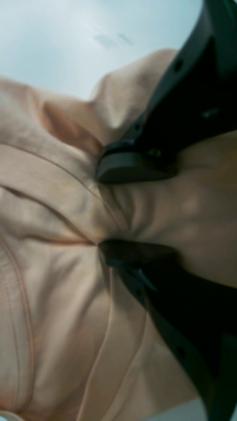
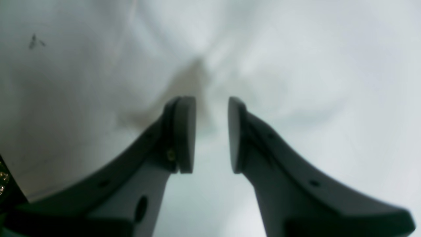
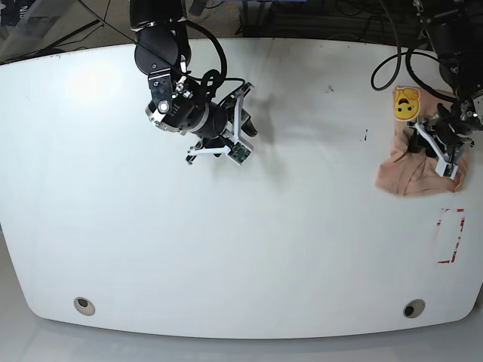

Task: Fold the T-shirt properly
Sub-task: 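Release the folded shirt from the left gripper at the table edge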

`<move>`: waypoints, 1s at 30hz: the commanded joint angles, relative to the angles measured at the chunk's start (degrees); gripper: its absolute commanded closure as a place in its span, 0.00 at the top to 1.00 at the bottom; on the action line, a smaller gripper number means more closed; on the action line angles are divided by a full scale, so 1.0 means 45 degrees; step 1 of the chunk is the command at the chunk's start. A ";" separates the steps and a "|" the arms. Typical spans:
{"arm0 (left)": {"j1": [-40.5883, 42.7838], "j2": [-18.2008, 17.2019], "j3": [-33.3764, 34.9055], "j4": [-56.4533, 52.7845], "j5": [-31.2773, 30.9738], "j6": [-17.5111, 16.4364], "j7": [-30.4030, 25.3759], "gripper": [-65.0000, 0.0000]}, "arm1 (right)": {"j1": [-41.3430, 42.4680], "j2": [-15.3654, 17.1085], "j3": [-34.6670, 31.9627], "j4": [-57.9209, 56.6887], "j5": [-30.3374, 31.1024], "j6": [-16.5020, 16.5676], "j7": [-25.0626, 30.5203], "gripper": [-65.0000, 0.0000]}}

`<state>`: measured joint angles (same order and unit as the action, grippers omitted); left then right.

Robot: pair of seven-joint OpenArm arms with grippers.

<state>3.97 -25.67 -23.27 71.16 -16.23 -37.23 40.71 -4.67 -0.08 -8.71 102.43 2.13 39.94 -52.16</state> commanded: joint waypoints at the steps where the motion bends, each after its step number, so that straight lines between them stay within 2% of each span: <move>1: 0.0164 -0.0889 -0.0231 -0.0486 0.0940 -0.0488 0.0243 0.42 | 0.0168 -0.0012 -0.0028 0.0280 0.0142 0.0013 0.0270 0.23; 9: 0.0046 -0.2940 -0.0270 -0.2713 0.0881 -0.0615 -0.2512 0.42 | 0.0089 -0.0012 -0.0028 0.0280 0.0142 0.0013 0.0270 0.23; 14: -0.0462 -0.3604 -0.0700 -0.2694 0.0862 -0.0615 -0.2648 0.42 | -0.0047 -0.0012 -0.0028 0.0280 0.0142 0.0013 0.0270 0.23; 18: -0.0442 -0.3741 -0.2029 -0.1834 0.0862 -0.0615 -0.2648 0.42 | -0.0028 0.0105 -0.0028 0.0280 0.0142 0.0013 0.0270 0.23; 20: -0.0422 -0.3526 -0.2576 -0.1346 0.0862 -0.0615 -0.2648 0.42 | 0.0011 0.0281 -0.0047 0.0280 0.0142 0.0013 0.0309 0.23; 25: -0.0422 -0.2256 -0.3064 0.0080 0.0940 -0.0615 -0.2687 0.42 | 0.0500 0.0359 -0.0028 0.0182 0.0083 0.0013 0.0309 0.23; 28: -0.0129 -0.1377 -0.2869 0.1155 0.0940 -0.0615 -0.2785 0.42 | 0.0734 0.0535 -0.0008 0.0163 -0.0464 0.0013 0.0446 0.23; 30: 0.0144 -0.0674 -0.2751 0.2132 0.0940 -0.0615 -0.2941 0.42 | 0.0832 0.0554 -0.0008 0.0143 -0.1050 0.0013 0.0974 0.23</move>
<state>4.75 -28.01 -35.18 76.12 -11.46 -40.60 29.54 -2.02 2.26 -8.86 102.26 -1.26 40.12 -50.52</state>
